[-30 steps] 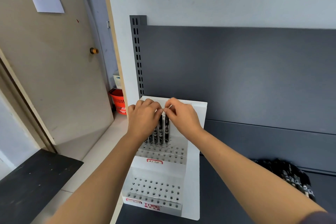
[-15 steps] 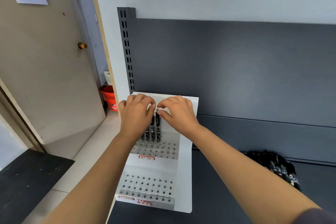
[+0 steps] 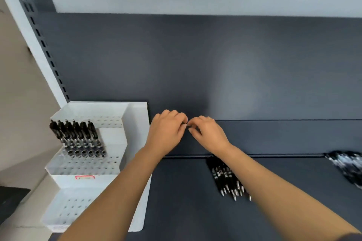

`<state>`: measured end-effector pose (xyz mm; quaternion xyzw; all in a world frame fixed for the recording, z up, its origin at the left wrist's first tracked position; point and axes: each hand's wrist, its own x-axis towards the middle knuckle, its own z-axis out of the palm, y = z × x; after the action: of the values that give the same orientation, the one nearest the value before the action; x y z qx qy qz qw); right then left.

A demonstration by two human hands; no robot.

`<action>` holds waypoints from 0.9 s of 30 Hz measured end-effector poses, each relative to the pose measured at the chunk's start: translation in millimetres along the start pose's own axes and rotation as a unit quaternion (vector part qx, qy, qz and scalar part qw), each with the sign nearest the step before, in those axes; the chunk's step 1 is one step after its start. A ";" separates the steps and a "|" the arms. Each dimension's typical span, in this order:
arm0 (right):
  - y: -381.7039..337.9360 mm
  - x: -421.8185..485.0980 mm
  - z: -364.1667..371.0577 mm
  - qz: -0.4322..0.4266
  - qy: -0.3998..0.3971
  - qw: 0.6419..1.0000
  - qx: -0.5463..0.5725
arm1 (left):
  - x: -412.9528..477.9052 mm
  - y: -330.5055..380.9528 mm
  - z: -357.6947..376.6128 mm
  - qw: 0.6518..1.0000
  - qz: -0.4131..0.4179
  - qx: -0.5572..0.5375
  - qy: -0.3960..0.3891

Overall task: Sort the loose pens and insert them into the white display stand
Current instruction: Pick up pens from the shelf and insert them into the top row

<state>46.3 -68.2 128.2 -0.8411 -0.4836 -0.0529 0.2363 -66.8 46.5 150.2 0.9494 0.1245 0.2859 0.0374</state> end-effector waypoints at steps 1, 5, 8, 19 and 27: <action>18.1 -6.8 -2.9 0.017 -0.026 1.000 0.001 | 1.7 11.9 14.1 1.000 0.002 -0.005 -0.022; 81.0 -31.2 -8.0 0.072 -0.118 0.990 0.004 | 2.5 51.3 62.7 0.994 -0.023 -0.028 -0.099; 113.5 -43.0 -4.1 0.095 -0.168 0.981 0.000 | -2.4 70.2 90.8 0.987 -0.053 -0.029 -0.150; 147.9 -45.8 37.7 0.134 -0.202 0.966 -0.089 | -22.0 83.0 158.5 0.930 -0.179 -0.016 -0.320; 140.8 -29.8 67.1 0.202 -0.206 0.940 -0.182 | -11.8 73.5 188.8 0.891 -0.262 -0.084 -0.360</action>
<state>139.3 -120.9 10.7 -0.9421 -0.3242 0.0832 -0.0200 43.7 -27.5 -3.1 0.9134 0.3226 -0.0864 0.2328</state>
